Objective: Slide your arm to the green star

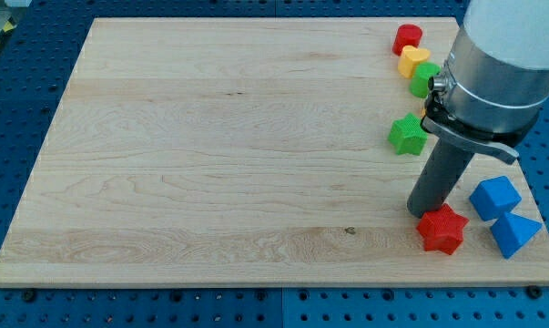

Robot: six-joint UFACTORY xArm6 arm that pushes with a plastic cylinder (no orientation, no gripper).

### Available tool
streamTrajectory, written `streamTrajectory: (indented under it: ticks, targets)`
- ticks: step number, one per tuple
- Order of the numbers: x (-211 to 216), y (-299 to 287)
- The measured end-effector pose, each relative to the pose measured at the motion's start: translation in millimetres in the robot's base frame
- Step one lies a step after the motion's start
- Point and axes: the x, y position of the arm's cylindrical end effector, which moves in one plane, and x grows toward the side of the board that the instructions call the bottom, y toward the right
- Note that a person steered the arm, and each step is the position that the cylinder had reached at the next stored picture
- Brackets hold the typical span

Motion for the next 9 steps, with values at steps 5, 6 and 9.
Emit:
streamTrajectory:
  ticks: [5, 6, 9]
  targets:
    - [-127, -53]
    - [-153, -42]
    - [-162, -7]
